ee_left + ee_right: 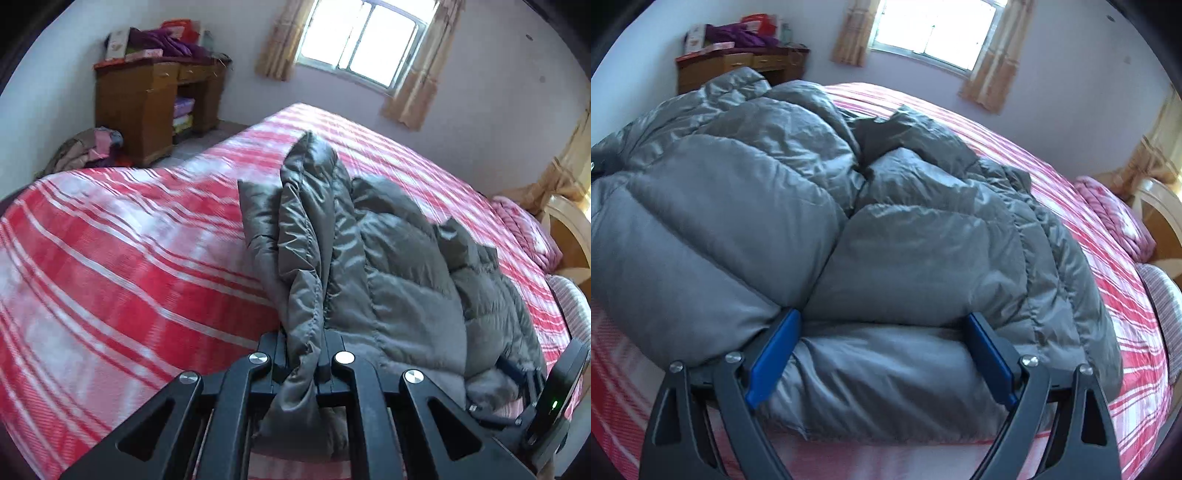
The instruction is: Fold large clothes
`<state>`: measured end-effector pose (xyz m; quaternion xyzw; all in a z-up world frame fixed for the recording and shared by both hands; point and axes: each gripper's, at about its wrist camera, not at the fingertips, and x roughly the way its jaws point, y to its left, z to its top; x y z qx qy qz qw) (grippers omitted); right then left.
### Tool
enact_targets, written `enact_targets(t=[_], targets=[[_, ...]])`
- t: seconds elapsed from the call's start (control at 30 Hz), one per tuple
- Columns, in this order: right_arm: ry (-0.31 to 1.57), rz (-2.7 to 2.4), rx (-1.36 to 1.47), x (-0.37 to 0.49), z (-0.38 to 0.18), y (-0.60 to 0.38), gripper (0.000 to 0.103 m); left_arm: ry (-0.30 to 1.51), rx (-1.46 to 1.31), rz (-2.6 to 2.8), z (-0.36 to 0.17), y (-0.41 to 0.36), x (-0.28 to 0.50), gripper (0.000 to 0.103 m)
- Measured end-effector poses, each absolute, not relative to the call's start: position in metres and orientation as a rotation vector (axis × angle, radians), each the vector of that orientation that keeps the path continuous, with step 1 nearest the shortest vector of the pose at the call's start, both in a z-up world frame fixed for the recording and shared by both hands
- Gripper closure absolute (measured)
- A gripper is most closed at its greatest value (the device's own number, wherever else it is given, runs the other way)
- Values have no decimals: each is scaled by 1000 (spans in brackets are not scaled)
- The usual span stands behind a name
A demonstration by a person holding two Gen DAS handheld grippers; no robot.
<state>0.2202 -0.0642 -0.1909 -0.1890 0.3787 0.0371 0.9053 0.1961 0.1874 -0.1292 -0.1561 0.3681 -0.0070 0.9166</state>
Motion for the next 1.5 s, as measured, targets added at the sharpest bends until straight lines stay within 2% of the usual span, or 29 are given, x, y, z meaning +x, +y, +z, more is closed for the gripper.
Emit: enact_targets(t=[0.17, 0.23, 0.3, 0.5, 0.7, 0.93, 1.03, 1.13, 1.2, 1.23, 1.27, 1.33, 1.43, 1.5], targets=[[804, 227, -344, 215, -178, -58, 10, 666, -231, -18, -80, 174, 188, 97], [799, 247, -287, 212, -162, -76, 7, 619, -174, -44, -56, 155, 186, 97], [749, 222, -254, 204, -144, -101, 0, 572, -102, -72, -34, 128, 185, 97], [699, 16, -144, 201, -129, -215, 0, 465, 117, -204, -1, 15, 187, 97], [756, -181, 24, 208, -143, -322, 0, 442, 380, -331, -32, -128, 197, 97], [781, -241, 110, 193, -164, -376, 0, 505, 578, -386, -107, -225, 201, 96], [798, -246, 131, 187, -171, -378, 0, 497, 637, -354, -122, -236, 195, 90], [798, -244, 127, 182, -175, -378, 0, 466, 644, -351, -105, -235, 178, 79], [798, -243, 127, 184, -175, -381, 0, 421, 614, -380, -80, -229, 162, 56], [796, -245, 126, 185, -174, -382, 0, 388, 598, -386, -66, -224, 153, 27], [793, -253, 126, 185, -171, -383, 0, 341, 573, -376, -51, -215, 144, 6], [782, -266, 135, 187, -164, -386, 0, 279, 523, -333, -28, -194, 138, 4], [738, -284, 118, 189, -140, -385, 5, 305, 455, -188, -11, -155, 160, 4], [707, -274, 86, 194, -116, -376, 16, 384, 377, 5, -14, -112, 201, 4]])
